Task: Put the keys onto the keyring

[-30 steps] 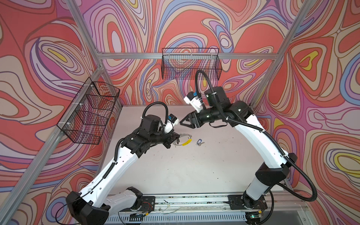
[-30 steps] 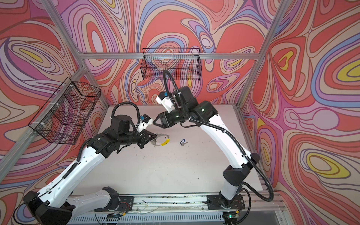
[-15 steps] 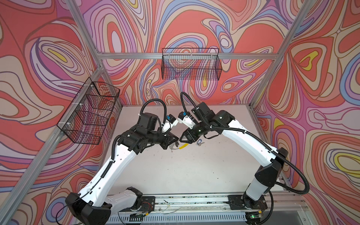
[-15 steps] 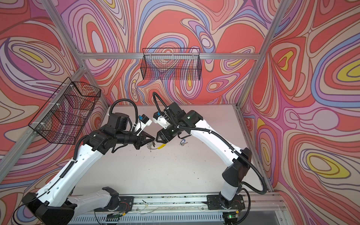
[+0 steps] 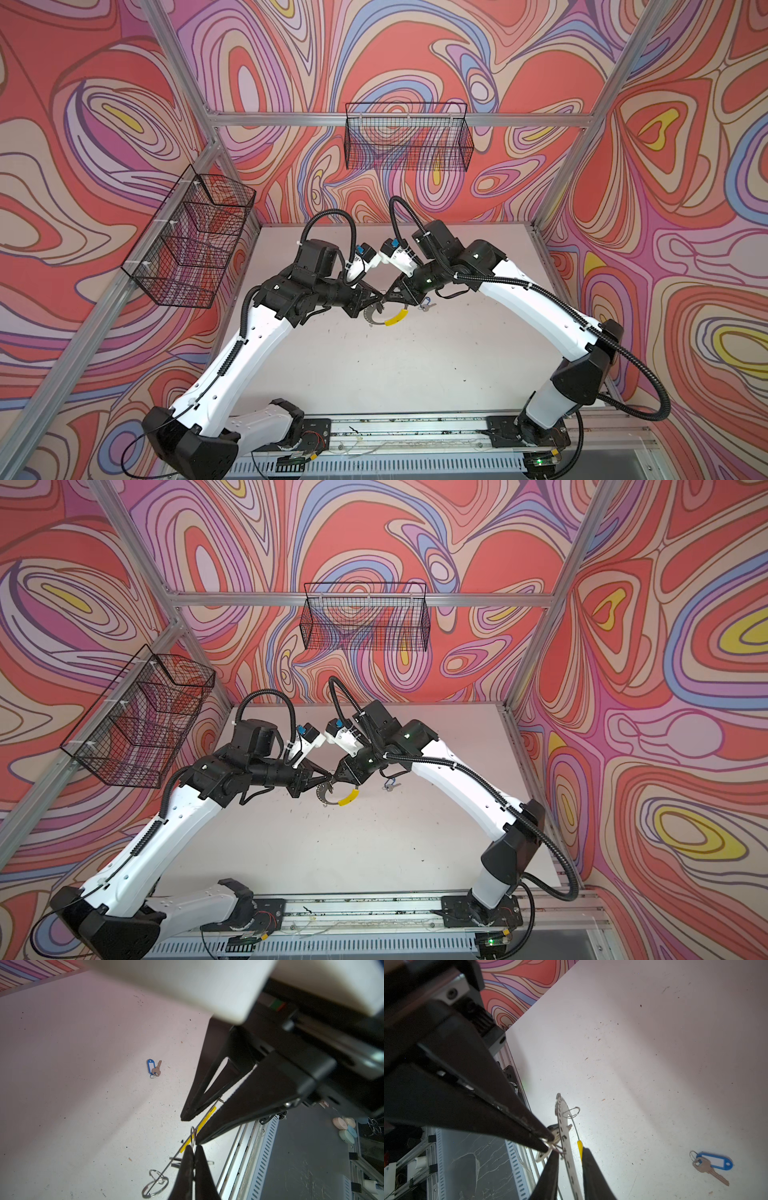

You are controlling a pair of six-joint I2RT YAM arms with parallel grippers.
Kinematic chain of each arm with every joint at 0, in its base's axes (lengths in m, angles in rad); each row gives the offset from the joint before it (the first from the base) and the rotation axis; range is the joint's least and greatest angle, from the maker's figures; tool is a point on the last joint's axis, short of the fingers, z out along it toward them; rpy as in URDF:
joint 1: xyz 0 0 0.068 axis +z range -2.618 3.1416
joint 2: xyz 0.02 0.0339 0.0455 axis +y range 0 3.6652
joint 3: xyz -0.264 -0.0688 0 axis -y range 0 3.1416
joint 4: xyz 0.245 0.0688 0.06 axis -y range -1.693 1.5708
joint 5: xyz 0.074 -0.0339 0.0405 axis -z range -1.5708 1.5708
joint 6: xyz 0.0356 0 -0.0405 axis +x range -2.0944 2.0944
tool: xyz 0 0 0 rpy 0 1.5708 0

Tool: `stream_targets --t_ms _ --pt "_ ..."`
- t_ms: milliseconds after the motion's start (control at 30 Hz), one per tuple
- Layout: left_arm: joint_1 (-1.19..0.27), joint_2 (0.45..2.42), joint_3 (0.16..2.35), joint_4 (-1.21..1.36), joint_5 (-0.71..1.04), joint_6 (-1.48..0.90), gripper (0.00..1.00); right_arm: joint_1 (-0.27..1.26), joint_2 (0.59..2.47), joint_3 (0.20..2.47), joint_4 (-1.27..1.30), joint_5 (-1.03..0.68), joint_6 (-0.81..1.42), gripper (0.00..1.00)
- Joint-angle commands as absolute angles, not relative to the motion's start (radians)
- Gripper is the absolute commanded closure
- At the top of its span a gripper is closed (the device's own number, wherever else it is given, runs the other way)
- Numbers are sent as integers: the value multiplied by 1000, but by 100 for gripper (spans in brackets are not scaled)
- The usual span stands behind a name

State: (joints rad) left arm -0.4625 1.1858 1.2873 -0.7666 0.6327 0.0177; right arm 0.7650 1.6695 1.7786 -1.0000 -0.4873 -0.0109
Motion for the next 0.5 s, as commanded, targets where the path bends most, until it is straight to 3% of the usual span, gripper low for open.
stream_targets --t_ms 0,267,333,467 --pt "-454 1168 1296 -740 667 -20 100 778 1655 1758 -995 -498 -38 77" --pt "-455 1169 1310 -782 641 -9 100 780 1648 1764 -1035 -477 -62 73" --pt "-454 1169 1309 -778 648 -10 100 781 1647 1764 -1038 -473 -64 77" --pt "-455 1173 1312 -779 663 -11 100 780 1652 1781 -1037 -479 -68 96"
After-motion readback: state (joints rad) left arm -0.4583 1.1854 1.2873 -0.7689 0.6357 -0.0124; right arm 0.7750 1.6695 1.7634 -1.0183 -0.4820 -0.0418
